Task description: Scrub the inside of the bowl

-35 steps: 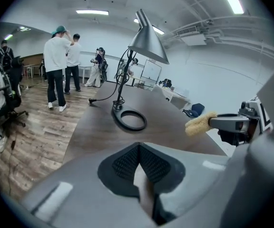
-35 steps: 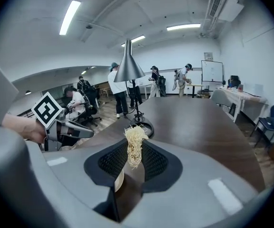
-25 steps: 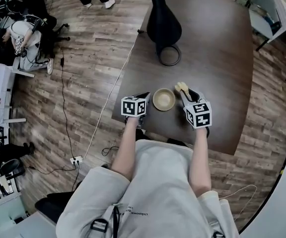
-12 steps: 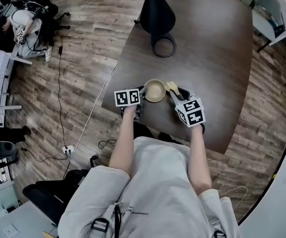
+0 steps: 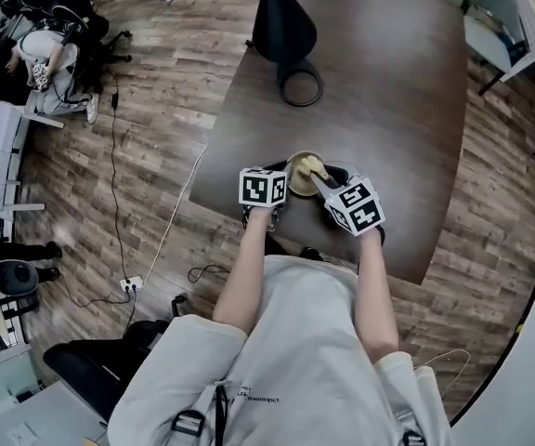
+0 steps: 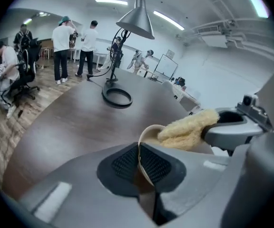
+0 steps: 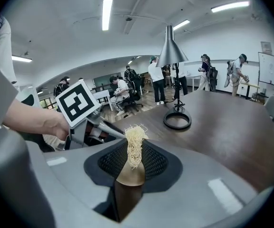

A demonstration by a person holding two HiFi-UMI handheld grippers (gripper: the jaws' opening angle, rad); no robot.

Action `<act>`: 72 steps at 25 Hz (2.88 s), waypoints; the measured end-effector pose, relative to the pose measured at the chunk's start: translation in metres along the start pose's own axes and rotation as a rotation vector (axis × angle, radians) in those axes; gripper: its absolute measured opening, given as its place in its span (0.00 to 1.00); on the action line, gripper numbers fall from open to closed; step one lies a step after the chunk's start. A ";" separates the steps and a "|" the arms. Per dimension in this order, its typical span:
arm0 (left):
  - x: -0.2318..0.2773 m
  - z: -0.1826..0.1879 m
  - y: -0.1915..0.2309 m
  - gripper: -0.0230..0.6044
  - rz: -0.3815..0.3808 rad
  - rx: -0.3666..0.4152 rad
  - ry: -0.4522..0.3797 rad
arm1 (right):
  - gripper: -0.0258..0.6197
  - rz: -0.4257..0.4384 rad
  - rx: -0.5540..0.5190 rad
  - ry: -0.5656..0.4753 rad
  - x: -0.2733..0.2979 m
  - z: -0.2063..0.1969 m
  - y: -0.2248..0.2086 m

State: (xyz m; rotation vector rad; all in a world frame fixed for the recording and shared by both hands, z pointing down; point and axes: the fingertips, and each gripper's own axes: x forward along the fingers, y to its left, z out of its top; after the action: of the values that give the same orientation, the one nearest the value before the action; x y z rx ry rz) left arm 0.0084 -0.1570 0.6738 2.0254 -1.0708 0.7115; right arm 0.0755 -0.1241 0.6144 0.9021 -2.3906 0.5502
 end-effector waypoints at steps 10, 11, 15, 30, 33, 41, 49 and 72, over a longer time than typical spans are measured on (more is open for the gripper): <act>-0.013 0.009 -0.039 0.06 -0.066 0.125 -0.013 | 0.21 -0.063 -0.011 0.026 0.002 -0.005 -0.006; -0.012 0.010 -0.040 0.06 -0.069 0.128 -0.015 | 0.21 -0.076 -0.012 0.028 0.003 -0.005 -0.009; -0.013 0.016 -0.042 0.06 -0.075 0.128 -0.027 | 0.21 -0.124 -0.025 0.045 0.002 -0.005 -0.020; -0.025 0.036 -0.032 0.06 -0.007 0.105 -0.113 | 0.21 -0.184 -0.025 0.074 -0.010 -0.011 -0.034; -0.026 0.040 -0.028 0.06 0.012 0.086 -0.137 | 0.21 -0.175 -0.022 0.081 -0.009 -0.012 -0.032; -0.029 0.043 -0.018 0.06 0.046 0.062 -0.172 | 0.21 -0.121 -0.056 0.121 -0.002 -0.015 -0.016; -0.029 0.058 -0.020 0.06 0.053 0.067 -0.197 | 0.21 -0.053 -0.075 0.142 0.001 -0.006 -0.010; -0.009 0.038 -0.068 0.06 -0.064 0.136 -0.123 | 0.20 -0.036 0.109 0.000 -0.011 -0.007 -0.020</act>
State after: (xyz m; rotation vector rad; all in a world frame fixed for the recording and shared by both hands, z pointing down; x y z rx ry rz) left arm 0.0673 -0.1570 0.6219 2.2348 -1.0461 0.6487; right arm 0.0992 -0.1289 0.6174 0.9900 -2.3588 0.6716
